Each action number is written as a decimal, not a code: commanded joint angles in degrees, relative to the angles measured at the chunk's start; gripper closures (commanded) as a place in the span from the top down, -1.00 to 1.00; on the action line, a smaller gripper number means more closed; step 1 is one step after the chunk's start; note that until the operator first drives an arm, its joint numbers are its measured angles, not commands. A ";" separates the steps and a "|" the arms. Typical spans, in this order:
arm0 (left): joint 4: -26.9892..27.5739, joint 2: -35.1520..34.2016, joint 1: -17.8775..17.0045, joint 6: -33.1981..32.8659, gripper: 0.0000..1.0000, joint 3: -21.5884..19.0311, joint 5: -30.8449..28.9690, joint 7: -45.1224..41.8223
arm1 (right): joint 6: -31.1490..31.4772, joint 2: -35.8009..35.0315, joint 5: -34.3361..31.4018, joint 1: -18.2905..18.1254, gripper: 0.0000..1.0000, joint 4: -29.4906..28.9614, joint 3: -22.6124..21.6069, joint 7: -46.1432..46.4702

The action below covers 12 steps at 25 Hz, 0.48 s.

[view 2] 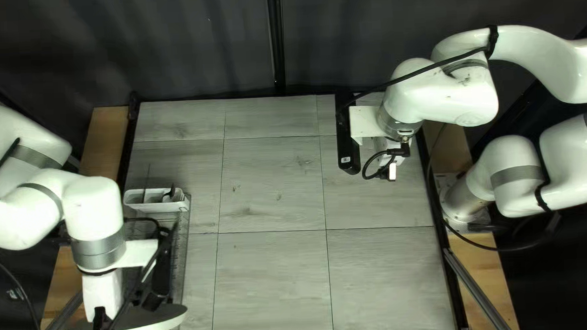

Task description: Pick up and place plate onto table. Place down one fork to the left of the plate. Place spoon and knife to the right of the plate. Place cup above the knife and spoon

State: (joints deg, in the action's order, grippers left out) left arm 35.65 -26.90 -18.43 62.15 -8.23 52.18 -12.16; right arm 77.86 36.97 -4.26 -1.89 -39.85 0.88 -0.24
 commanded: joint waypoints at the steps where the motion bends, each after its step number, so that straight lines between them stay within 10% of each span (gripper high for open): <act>1: -0.99 1.61 -1.22 -2.37 1.00 -0.57 3.11 2.89 | 0.00 0.00 0.00 0.00 1.00 0.00 0.00 0.00; 7: -2.03 2.69 -2.12 -4.19 1.00 -0.87 6.01 5.56 | 0.00 0.00 0.00 0.00 1.00 0.00 0.00 0.00; 9: -2.40 1.96 -2.06 -4.27 0.63 -0.80 5.96 5.73 | 0.00 0.00 0.00 0.00 1.00 0.00 0.00 0.00; 10: -2.47 1.94 -2.06 -4.57 -0.84 -0.88 6.01 5.88 | 0.00 0.00 0.00 0.00 1.00 0.00 0.00 0.00; 12: -2.63 1.69 -2.06 -5.36 -1.00 -1.18 6.02 5.79 | 0.00 0.00 0.00 0.00 1.00 0.00 0.00 0.00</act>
State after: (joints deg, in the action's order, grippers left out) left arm 33.24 -24.90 -20.49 57.50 -9.14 58.15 -6.40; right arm 77.86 36.97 -4.26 -1.89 -39.85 0.88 -0.24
